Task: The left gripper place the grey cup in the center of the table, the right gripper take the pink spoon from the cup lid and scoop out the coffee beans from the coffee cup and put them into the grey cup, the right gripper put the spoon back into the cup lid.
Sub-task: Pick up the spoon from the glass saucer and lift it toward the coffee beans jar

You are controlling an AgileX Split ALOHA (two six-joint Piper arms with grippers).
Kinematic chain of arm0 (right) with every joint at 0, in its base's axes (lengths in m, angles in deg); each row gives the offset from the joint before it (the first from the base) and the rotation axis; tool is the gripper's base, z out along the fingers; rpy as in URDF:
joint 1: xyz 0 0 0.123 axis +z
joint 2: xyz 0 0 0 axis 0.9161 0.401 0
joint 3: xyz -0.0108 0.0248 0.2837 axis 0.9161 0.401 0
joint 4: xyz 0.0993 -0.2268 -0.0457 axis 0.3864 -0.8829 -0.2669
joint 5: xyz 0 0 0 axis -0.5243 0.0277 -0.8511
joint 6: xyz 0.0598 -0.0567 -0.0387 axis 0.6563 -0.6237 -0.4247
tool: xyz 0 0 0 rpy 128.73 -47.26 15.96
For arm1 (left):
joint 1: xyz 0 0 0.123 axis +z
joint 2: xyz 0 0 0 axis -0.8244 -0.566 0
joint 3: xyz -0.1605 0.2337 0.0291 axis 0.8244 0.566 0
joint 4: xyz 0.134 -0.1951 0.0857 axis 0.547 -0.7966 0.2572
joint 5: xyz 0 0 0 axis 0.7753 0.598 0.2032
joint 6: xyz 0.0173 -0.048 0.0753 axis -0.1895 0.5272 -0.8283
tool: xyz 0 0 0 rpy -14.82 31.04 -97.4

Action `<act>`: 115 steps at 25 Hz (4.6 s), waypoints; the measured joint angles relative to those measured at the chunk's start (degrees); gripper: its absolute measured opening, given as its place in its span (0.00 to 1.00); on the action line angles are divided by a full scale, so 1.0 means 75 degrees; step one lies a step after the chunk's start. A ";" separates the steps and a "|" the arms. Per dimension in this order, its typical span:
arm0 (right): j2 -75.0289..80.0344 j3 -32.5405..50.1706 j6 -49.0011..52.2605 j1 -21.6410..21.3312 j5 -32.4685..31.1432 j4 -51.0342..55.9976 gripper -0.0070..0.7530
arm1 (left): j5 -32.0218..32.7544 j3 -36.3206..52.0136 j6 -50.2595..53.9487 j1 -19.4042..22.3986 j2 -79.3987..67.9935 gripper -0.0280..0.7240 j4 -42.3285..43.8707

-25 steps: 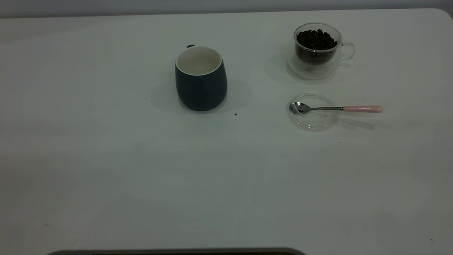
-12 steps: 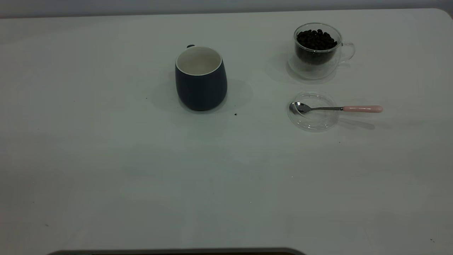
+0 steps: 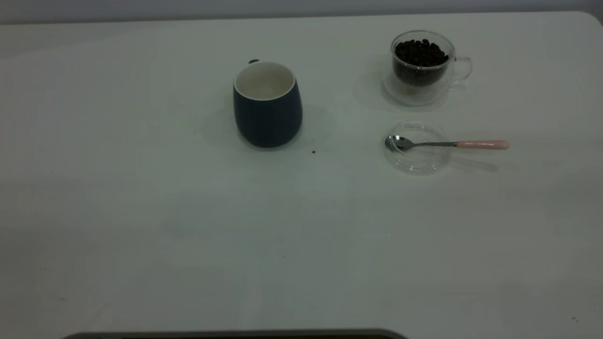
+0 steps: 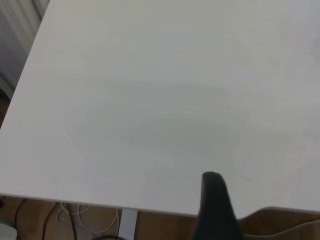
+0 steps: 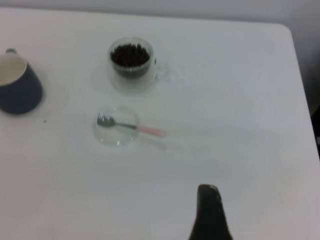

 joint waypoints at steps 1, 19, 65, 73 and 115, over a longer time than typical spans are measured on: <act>0.0420 -0.0007 0.0000 0.0000 0.0299 0.0000 0.77 | 0.0000 0.0000 0.0000 0.0000 0.0000 0.82 0.0000; 0.9620 -0.2145 -0.1327 -0.0419 0.3411 0.0680 0.77 | 0.0004 0.0000 0.0000 0.0000 0.0000 0.82 0.0000; 1.7508 -0.4262 -0.9939 -0.3176 0.0619 1.0335 0.77 | 0.0004 0.0000 -0.0006 0.0000 0.0000 0.82 0.0000; 1.7940 -0.4262 -1.0083 -0.2764 0.0548 1.0770 0.77 | 0.0004 0.0000 0.0003 0.0000 0.0000 0.82 0.0000; 1.8226 -0.4271 -1.0769 -0.2365 -0.0303 1.0986 0.14 | 0.0004 0.0000 -0.0011 0.0000 0.0000 0.82 0.0000</act>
